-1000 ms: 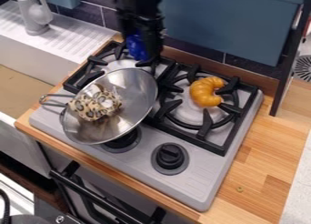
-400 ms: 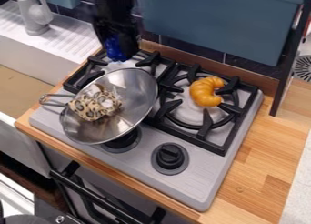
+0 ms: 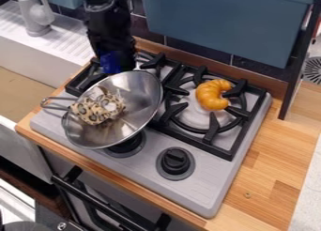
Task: Moved the blue object into the left burner
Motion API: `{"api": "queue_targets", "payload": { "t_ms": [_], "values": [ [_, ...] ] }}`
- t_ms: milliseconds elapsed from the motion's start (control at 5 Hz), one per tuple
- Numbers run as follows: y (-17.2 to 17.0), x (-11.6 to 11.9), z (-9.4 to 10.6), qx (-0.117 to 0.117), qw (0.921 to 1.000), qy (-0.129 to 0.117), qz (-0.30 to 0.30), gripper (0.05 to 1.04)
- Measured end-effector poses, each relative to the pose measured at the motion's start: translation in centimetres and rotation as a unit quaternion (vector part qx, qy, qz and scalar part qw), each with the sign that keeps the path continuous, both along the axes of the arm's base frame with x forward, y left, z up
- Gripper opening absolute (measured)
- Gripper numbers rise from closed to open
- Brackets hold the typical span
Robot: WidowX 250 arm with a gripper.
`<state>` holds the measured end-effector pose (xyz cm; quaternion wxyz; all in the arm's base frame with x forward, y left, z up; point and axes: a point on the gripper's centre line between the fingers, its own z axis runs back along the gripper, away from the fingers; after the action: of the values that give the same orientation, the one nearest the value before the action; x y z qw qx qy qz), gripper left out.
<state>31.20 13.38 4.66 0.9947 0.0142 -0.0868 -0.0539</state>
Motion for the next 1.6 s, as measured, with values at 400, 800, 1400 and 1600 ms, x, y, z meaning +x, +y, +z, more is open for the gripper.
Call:
{"api": "queue_targets", "payload": {
  "t_ms": [400,800,1400,1600],
  "values": [
    [0.5,0.4,-0.8,-0.005,0.9996,0.008,0.025,0.854],
    [0.7,1.1,0.0,-0.008,0.9988,0.012,0.046,0.999],
    [-1.2,1.6,2.7,-0.037,0.9979,0.000,0.053,0.999],
    [-2.7,1.8,4.4,-0.044,0.9973,-0.012,0.057,0.999]
  ]
}}
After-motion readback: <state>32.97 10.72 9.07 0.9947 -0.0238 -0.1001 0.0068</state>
